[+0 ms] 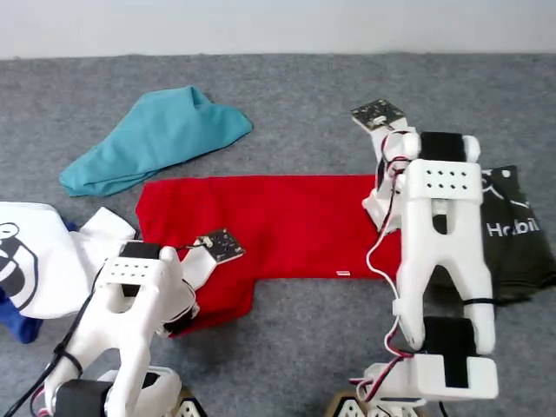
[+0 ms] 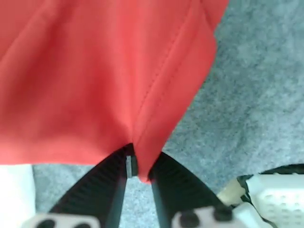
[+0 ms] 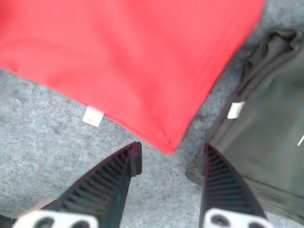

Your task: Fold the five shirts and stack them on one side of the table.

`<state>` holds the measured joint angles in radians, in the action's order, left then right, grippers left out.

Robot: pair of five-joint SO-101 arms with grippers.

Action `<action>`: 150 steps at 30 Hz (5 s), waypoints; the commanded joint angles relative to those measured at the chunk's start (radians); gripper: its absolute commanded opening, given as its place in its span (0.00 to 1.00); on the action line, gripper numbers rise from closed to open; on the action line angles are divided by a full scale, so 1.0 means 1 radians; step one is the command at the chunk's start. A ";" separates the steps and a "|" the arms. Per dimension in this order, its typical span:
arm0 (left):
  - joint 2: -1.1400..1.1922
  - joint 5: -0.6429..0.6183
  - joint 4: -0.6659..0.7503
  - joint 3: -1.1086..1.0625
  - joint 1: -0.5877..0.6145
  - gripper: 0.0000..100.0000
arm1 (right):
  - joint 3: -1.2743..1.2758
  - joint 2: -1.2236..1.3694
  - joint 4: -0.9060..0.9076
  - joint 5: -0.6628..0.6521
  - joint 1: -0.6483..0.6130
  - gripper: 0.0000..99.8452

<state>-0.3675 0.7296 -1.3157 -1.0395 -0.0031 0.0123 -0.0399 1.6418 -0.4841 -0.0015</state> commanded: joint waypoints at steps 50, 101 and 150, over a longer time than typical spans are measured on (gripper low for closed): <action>0.417 -0.135 -0.114 0.800 0.006 0.02 | 0.121 0.024 -0.051 0.031 -0.194 0.21; 0.114 -0.654 -0.204 0.964 0.374 0.27 | 0.121 0.168 -0.444 0.038 -0.774 0.20; 0.114 0.098 -0.239 0.325 0.147 0.19 | 0.061 0.099 -0.265 0.043 -0.427 0.20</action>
<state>-0.2493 0.8309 -1.5213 -0.7188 0.2394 0.1412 0.1258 1.3825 -0.4503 -0.5815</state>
